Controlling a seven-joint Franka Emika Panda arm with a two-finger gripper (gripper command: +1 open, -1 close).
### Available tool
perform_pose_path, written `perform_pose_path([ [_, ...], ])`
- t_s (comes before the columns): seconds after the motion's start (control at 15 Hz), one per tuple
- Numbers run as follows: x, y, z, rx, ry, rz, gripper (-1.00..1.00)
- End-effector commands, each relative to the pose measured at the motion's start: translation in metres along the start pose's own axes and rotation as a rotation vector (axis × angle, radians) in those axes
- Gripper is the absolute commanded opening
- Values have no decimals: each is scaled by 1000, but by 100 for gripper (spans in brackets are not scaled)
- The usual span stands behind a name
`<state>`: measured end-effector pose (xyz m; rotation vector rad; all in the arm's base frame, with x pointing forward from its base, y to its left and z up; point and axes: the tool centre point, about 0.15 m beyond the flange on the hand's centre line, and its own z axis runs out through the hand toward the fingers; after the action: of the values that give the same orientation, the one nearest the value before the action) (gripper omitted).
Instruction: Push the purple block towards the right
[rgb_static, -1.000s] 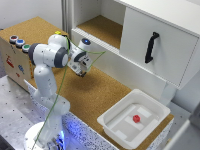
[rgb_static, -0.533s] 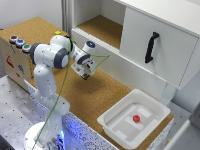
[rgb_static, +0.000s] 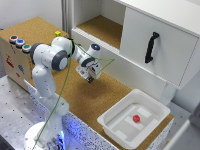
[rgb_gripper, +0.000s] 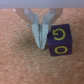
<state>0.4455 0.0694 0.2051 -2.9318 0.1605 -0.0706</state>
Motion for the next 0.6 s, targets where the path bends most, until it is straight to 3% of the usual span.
perform_pose_path([
  [0.0, -7, 53, -20, 4, 1, -2, -100],
  [0.53, 4, 104, -26, -22, -8, 20, -100],
])
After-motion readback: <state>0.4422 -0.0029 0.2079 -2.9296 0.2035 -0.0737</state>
